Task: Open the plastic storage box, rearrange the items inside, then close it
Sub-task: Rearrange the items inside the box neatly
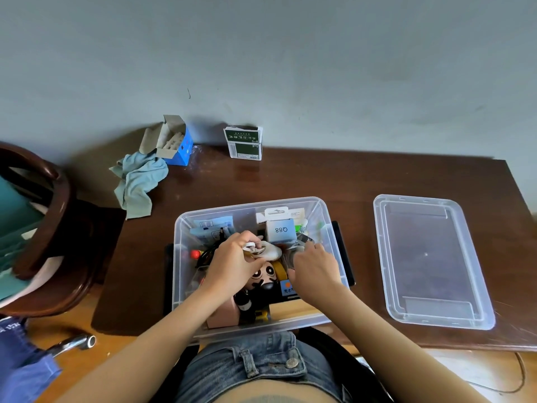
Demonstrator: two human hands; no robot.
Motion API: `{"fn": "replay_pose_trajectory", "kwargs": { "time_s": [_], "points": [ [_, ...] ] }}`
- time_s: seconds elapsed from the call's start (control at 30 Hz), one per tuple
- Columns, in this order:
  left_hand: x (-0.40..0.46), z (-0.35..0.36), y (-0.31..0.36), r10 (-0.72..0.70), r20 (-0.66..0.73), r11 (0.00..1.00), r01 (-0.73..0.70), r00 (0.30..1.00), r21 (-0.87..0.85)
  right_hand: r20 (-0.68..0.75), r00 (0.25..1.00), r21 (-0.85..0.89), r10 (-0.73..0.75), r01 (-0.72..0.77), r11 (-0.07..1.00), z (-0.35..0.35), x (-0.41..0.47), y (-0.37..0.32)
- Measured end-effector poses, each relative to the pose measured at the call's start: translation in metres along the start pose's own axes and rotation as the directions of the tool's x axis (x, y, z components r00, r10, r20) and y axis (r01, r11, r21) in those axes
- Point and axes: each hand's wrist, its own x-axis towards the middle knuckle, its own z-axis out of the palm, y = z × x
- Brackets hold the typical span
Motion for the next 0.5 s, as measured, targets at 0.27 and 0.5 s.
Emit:
{"fn": "replay_pose_trajectory", "kwargs": {
  "time_s": [0.27,0.5],
  "points": [
    [-0.004,-0.012,0.007,0.052,-0.011,0.999,-0.052,0.999,-0.014,0.251,0.967,0.193,-0.033,-0.016,0.981,0.006,0.013,-0.013],
    [-0.005,-0.015,0.006,0.106,-0.046,0.994,-0.104,0.993,0.038,0.326,0.943,0.445,-0.064,-0.094,0.891,0.023,0.034,-0.007]
  ]
}}
